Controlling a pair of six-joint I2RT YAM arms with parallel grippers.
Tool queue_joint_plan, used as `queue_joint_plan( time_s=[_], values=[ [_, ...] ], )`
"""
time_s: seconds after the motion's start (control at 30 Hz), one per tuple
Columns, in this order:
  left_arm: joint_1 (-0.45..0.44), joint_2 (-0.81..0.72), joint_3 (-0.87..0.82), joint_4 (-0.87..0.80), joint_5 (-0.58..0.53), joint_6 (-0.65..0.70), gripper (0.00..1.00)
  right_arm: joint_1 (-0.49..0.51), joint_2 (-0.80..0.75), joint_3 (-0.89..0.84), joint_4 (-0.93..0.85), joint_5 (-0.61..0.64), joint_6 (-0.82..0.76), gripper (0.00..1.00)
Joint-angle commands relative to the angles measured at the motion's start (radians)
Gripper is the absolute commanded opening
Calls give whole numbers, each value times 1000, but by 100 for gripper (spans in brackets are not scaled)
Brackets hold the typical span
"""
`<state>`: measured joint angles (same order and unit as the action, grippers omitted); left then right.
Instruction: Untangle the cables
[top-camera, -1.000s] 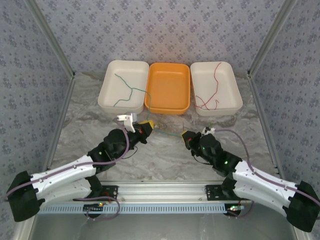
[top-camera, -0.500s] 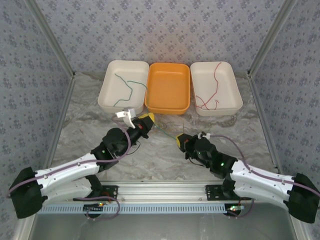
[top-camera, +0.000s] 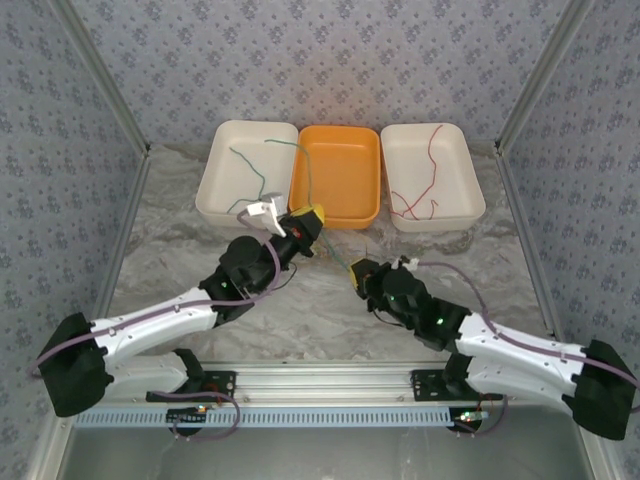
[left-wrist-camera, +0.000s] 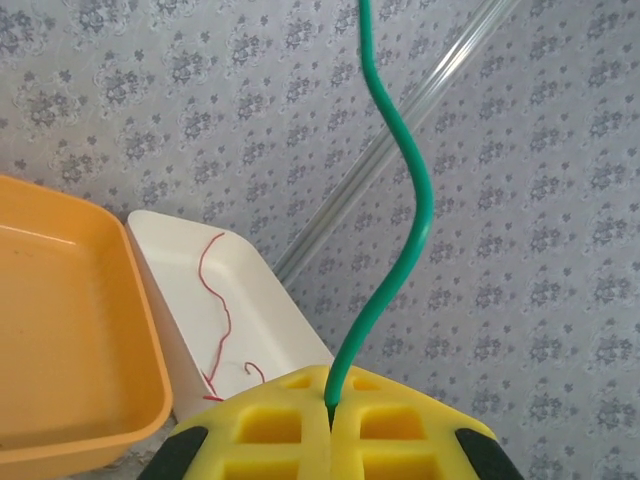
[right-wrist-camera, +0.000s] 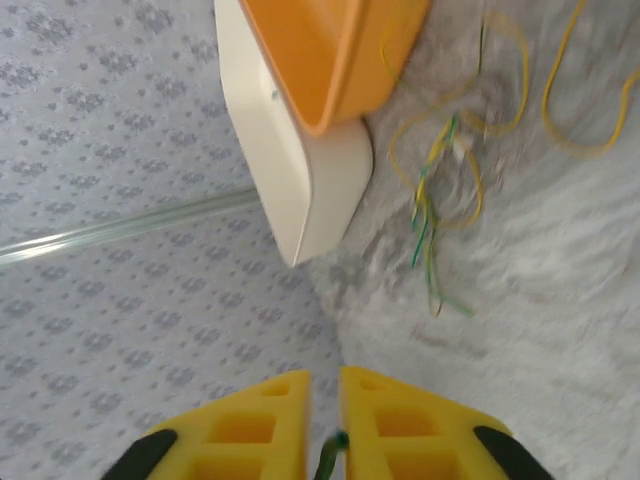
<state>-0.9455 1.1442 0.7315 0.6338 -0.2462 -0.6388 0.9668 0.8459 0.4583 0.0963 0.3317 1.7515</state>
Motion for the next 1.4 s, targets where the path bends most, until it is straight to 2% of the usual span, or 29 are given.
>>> queue_joint_plan(
  time_s=[0.0,0.03,0.1,0.2,0.27,0.4,0.63,0.73,0.8,0.87,1.0,1.13,1.3,1.37],
  values=[
    [59,-73,113,-128,76,102,0,-25,-163,58,-335,168,-405,38],
    [77,-76,116,-173,131,117,0,-29,-233,74,-352,186,-540,45],
    [92,-73,135,-271,202,178,0,-58,-300,141,-403,161,-768,49],
    [90,-50,185,-438,269,294,0,-142,-277,300,-488,43,-1051,51],
    [82,-36,205,-519,279,354,0,-184,-218,394,-511,-75,-1169,54],
    [59,-4,248,-644,258,457,0,-215,-62,566,-533,-198,-1250,59],
    [-32,77,304,-741,176,557,0,-286,129,705,-444,-335,-1201,62],
    [-56,86,302,-734,159,562,0,-354,223,765,-476,-397,-1145,55],
    [-70,93,307,-739,158,565,0,-382,247,744,-423,-426,-1119,53],
    [-83,102,317,-751,155,571,0,-405,263,743,-390,-443,-1086,45],
    [-117,117,331,-770,141,589,0,-433,313,810,-450,-429,-1113,41],
    [-131,128,348,-784,137,596,0,-478,371,853,-495,-503,-1158,37],
    [-143,134,365,-804,132,607,0,-490,360,831,-492,-476,-1165,3],
    [-148,135,367,-808,133,608,0,-503,342,827,-486,-455,-1165,0]
  ],
)
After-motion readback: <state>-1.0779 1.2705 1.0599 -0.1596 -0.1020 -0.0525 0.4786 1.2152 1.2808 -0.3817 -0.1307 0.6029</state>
